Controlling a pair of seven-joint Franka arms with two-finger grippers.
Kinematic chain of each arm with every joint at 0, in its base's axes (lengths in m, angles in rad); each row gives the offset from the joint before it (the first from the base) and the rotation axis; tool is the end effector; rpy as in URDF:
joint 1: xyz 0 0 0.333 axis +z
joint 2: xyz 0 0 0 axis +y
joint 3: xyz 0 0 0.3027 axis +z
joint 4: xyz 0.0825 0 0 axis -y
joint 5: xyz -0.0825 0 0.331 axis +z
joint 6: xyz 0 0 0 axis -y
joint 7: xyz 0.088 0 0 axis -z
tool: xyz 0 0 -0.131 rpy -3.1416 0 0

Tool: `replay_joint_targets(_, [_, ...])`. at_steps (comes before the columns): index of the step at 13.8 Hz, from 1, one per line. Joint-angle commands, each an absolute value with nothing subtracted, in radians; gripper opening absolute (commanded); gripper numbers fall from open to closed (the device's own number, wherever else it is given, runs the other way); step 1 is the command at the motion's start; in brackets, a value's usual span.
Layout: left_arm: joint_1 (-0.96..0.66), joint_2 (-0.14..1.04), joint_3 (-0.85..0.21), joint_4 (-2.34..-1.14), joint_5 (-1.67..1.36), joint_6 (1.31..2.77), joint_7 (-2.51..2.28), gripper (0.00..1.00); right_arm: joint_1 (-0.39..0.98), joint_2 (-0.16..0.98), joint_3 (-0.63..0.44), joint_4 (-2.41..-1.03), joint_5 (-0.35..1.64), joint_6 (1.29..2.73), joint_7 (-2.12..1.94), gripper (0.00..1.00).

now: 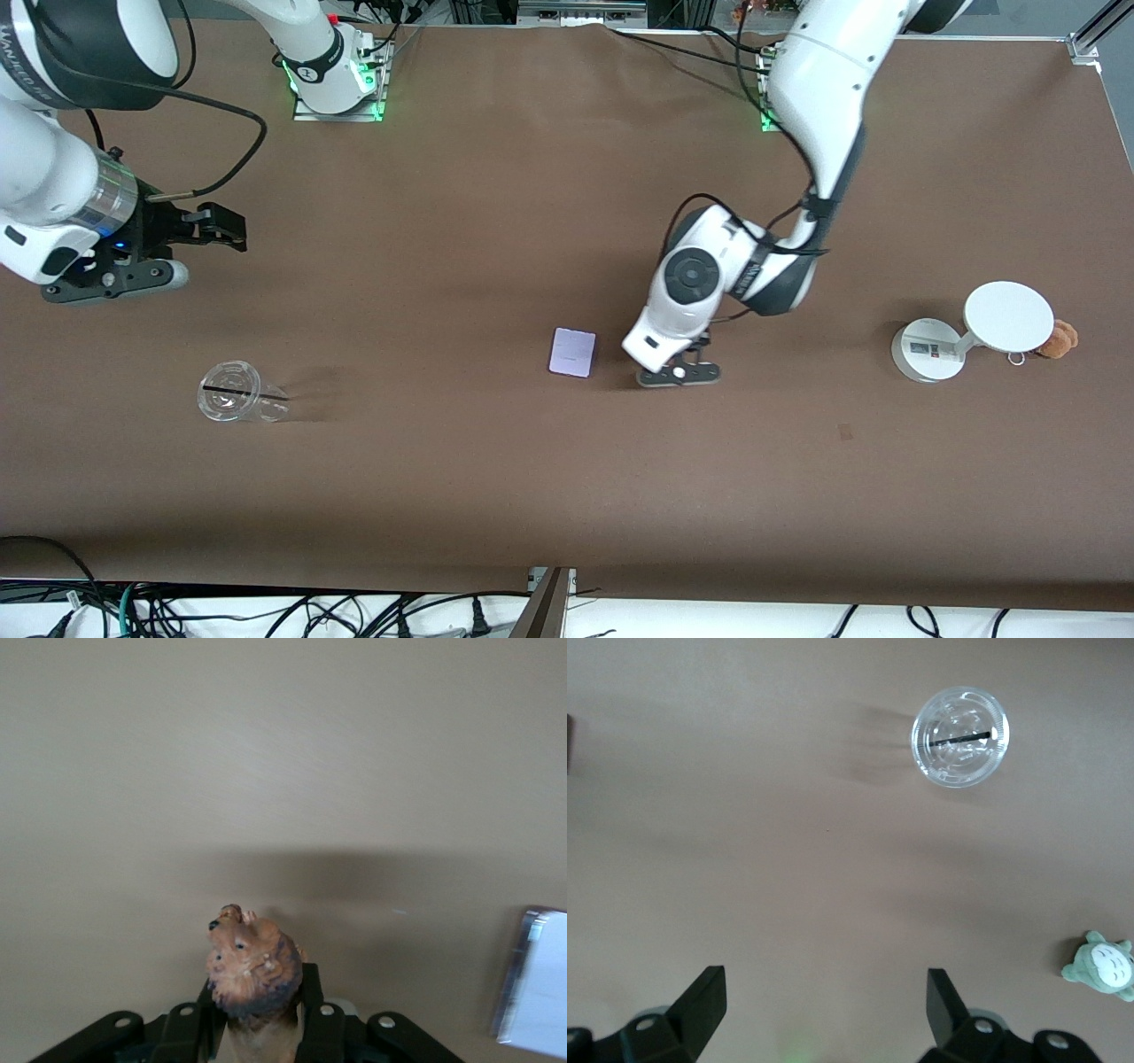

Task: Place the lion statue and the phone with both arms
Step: 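Lift the lion with the left gripper while the right gripper reaches out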

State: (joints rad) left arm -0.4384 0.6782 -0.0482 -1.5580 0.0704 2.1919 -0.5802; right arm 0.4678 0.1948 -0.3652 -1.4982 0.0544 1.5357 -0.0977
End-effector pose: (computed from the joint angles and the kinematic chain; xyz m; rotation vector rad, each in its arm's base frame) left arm 0.5763 -0.2957 0.2431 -3.0957 -0.0950 0.0372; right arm 0.5368 0.0790 0.5184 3.1025 0.3106 -0.2256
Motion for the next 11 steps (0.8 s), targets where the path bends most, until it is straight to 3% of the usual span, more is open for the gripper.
replay_joint_targets(1, [-0.316, 0.591, -0.06, -1.586, 0.092, 2.137, -0.451, 0.0, 0.489, 0.228, -0.365, -1.494, 0.06, 1.528, -0.109, 1.0])
replay_joint_targets(7, [-0.072, 0.534, -0.06, -1.655, 0.091, 2.131, -0.258, 0.0, 0.727, 0.402, -0.365, -1.493, 0.144, 1.76, 0.355, 1.0])
replay_joint_targets(11, [0.027, 0.477, -0.06, -1.909, 0.094, 2.421, -0.241, 0.0, 0.862, 0.613, -0.362, -1.436, 0.227, 2.027, 0.688, 1.0])
